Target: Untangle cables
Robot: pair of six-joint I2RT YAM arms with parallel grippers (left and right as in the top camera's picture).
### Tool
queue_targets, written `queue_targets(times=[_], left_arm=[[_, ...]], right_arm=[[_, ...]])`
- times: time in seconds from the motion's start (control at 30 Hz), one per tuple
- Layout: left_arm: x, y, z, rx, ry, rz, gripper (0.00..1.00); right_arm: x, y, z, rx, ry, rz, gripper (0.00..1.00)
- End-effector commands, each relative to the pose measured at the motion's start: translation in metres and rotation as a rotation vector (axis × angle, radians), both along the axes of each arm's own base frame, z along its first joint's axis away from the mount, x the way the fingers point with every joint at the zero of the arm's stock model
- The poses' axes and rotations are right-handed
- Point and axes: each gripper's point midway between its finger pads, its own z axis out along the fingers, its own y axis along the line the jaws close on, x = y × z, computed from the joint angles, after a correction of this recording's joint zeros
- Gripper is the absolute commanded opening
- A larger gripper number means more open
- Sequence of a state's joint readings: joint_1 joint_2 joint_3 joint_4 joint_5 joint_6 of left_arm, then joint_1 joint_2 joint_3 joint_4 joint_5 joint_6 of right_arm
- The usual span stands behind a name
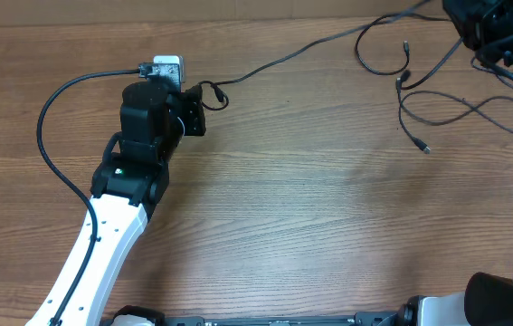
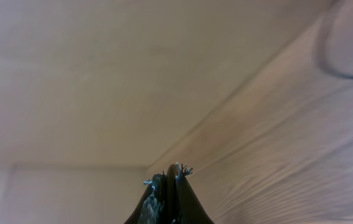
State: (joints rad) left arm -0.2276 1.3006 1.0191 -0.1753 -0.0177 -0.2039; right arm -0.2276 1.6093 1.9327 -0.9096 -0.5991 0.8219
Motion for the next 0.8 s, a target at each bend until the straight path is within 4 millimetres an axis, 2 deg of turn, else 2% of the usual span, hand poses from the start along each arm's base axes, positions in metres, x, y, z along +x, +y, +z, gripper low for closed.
queue_targets(times=[0.0, 0.1, 0.23, 0.5, 0.63, 0.77], left_arm=[[0.0, 0.002, 0.017, -0.012, -0.04, 0.006, 0.41], [0.0, 0.002, 0.018, -0.012, -0.041, 0.007, 0.4], [0.0, 0.009, 0.022, -0.001, -0.054, 0.039, 0.37], [-0.012, 0.046, 0.06, 0.033, -0.165, 0.232, 0.37], [-0.021, 0.053, 0.078, 0.0, -0.21, 0.267, 0.37], [-0.024, 0.05, 0.082, -0.011, -0.218, 0.247, 0.38]], right_arm=[[0.0, -0.044, -0.003, -0.145, 0.022, -0.222, 0.04], [-0.005, -0.06, -0.014, -0.192, 0.076, -0.306, 0.04], [-0.008, -0.072, -0.019, -0.257, 0.097, -0.346, 0.04], [-0.015, -0.09, -0.027, -0.327, 0.144, -0.429, 0.04], [-0.017, -0.091, -0.03, -0.331, 0.158, -0.434, 0.04], [-0.016, -0.084, -0.031, -0.31, 0.158, -0.4, 0.04]])
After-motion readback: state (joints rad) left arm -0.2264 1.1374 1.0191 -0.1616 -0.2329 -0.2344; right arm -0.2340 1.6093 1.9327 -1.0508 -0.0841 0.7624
